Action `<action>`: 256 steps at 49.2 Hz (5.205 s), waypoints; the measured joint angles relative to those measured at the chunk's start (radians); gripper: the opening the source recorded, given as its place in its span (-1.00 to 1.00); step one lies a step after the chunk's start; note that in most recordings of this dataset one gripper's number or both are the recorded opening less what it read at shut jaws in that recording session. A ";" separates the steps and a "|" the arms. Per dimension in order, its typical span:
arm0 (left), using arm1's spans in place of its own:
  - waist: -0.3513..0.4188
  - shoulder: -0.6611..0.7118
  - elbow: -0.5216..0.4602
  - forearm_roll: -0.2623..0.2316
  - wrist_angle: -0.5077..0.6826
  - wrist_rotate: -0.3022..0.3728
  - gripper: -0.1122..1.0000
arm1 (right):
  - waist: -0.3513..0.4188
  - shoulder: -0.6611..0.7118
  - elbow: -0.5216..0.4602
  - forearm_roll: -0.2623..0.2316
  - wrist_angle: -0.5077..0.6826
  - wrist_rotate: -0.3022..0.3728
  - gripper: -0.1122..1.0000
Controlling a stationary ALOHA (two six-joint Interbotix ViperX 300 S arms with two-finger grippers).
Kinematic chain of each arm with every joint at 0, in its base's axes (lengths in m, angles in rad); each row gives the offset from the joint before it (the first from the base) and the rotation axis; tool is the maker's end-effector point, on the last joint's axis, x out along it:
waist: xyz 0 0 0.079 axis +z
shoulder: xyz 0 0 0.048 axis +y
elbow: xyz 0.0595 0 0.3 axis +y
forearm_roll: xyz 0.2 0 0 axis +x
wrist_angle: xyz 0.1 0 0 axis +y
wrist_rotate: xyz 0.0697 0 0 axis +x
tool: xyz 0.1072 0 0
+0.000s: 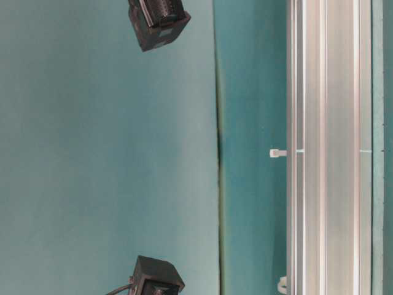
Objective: Lift the large metal rail with both hands.
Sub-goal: 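Raise the rail upward off the table with both grippers, then hold the rail raised above the table with both grippers, then lower the rail back down onto the table with both grippers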
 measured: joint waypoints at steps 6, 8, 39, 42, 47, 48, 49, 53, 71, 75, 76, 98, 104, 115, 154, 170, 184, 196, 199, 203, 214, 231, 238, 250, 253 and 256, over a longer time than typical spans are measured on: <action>-0.002 0.000 0.000 0.000 -0.002 0.000 -0.15 | 0.000 0.000 0.000 0.000 0.000 0.000 -0.12; -0.002 0.000 0.000 -0.002 0.000 0.000 -0.15 | 0.000 0.000 0.000 0.000 0.000 0.000 -0.12; 0.003 -0.187 -0.114 0.000 0.290 0.006 -0.15 | -0.014 -0.132 -0.147 0.002 0.293 -0.002 -0.12; 0.003 -0.209 -0.130 0.000 0.334 0.008 -0.15 | -0.014 -0.156 -0.175 0.002 0.341 -0.002 -0.12; 0.003 -0.249 -0.155 0.000 0.387 0.008 -0.15 | -0.014 -0.196 -0.218 0.002 0.414 0.000 -0.12; 0.003 -0.256 -0.158 -0.002 0.393 0.008 -0.15 | -0.014 -0.202 -0.225 0.002 0.428 0.000 -0.12; 0.003 -0.262 -0.163 0.000 0.400 0.008 -0.15 | -0.015 -0.209 -0.235 0.002 0.443 0.000 -0.12; 0.003 -0.290 -0.178 0.000 0.422 0.008 -0.15 | -0.018 -0.235 -0.268 0.008 0.502 0.000 -0.12; -0.002 -0.359 -0.314 -0.002 0.557 0.008 -0.15 | -0.023 -0.268 -0.423 0.048 0.724 0.000 -0.12; -0.002 -0.367 -0.362 0.000 0.621 0.008 -0.15 | -0.023 -0.268 -0.463 0.048 0.764 0.000 -0.12; -0.002 -0.368 -0.373 0.000 0.635 0.008 -0.15 | -0.023 -0.267 -0.474 0.048 0.775 0.002 -0.12; -0.028 -0.356 -0.554 -0.002 0.833 0.003 -0.15 | 0.005 -0.236 -0.689 0.055 0.996 0.055 -0.12; -0.028 -0.334 -0.603 0.000 0.885 0.005 -0.15 | 0.005 -0.236 -0.706 0.057 1.005 0.058 -0.12; -0.025 -0.307 -0.669 0.000 0.974 0.005 -0.15 | 0.002 -0.242 -0.727 0.058 1.012 0.061 -0.12; -0.012 -0.284 -0.738 0.000 0.997 0.005 -0.15 | -0.014 -0.273 -0.759 0.060 1.025 0.066 -0.12; -0.012 -0.279 -0.738 0.000 0.997 0.005 -0.15 | -0.018 -0.276 -0.755 0.069 1.025 0.066 -0.12; -0.012 -0.275 -0.744 -0.002 1.003 0.005 -0.15 | -0.021 -0.276 -0.755 0.071 1.025 0.067 -0.12; -0.012 -0.276 -0.746 -0.002 1.003 0.005 -0.15 | -0.021 -0.276 -0.755 0.071 1.025 0.066 -0.12; -0.012 -0.275 -0.746 -0.002 1.003 0.005 -0.15 | -0.021 -0.276 -0.755 0.072 1.025 0.066 -0.12; -0.012 -0.275 -0.746 -0.002 1.003 0.005 -0.15 | -0.021 -0.278 -0.753 0.072 1.025 0.066 -0.12; -0.011 -0.273 -0.746 -0.002 1.002 0.009 -0.15 | -0.021 -0.281 -0.741 0.071 1.025 0.066 -0.12; 0.000 -0.275 -0.627 -0.002 0.865 0.008 -0.15 | -0.025 -0.299 -0.588 0.071 0.942 0.066 -0.12; 0.011 -0.275 -0.534 -0.002 0.769 0.008 -0.15 | -0.028 -0.313 -0.518 0.069 0.867 0.066 -0.12; 0.018 -0.275 -0.413 -0.002 0.647 0.009 -0.15 | -0.029 -0.304 -0.391 0.067 0.729 0.066 -0.12; 0.025 -0.273 -0.390 -0.002 0.621 0.008 -0.15 | -0.028 -0.302 -0.368 0.067 0.704 0.066 -0.12; 0.028 -0.275 -0.367 -0.002 0.597 0.009 -0.15 | -0.029 -0.301 -0.347 0.066 0.673 0.066 -0.12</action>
